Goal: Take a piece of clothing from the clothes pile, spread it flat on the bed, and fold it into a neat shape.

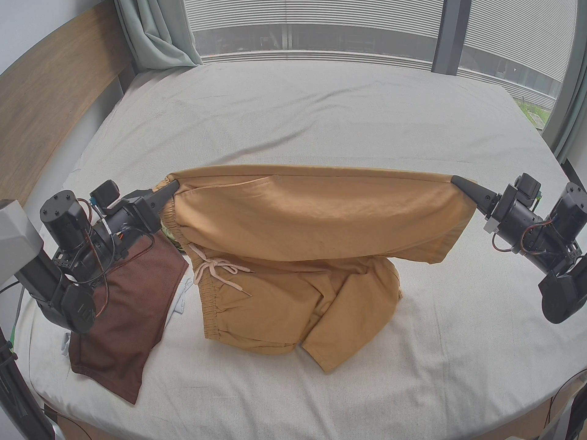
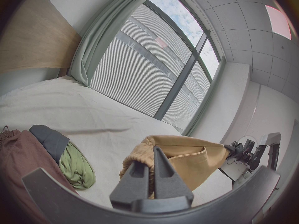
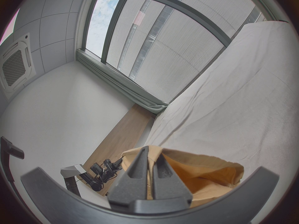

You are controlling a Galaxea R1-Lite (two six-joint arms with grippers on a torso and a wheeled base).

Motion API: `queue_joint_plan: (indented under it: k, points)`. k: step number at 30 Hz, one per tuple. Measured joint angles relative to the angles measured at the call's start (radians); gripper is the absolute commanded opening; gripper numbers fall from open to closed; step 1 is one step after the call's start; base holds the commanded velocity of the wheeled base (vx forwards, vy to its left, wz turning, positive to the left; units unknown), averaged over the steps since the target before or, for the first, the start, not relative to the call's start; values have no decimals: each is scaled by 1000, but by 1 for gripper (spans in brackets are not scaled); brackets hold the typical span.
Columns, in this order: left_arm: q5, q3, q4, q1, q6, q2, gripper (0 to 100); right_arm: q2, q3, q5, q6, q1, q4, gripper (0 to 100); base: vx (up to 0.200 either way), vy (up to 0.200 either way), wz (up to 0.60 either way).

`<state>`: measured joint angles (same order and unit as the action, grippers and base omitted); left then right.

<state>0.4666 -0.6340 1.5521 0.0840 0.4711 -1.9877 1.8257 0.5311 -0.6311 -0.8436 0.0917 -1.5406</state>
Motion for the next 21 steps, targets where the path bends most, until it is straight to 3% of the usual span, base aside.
queue_joint_plan:
  k: [15, 21]
  points:
    - [-64, -122, 0, 1, 10, -123, 0, 193, 184, 5, 2, -22, 0, 0, 0, 0, 0]
    - [-127, -195, 0, 8, 11, -177, 0, 252, 250, 6, 3, -21, 0, 0, 0, 0, 0]
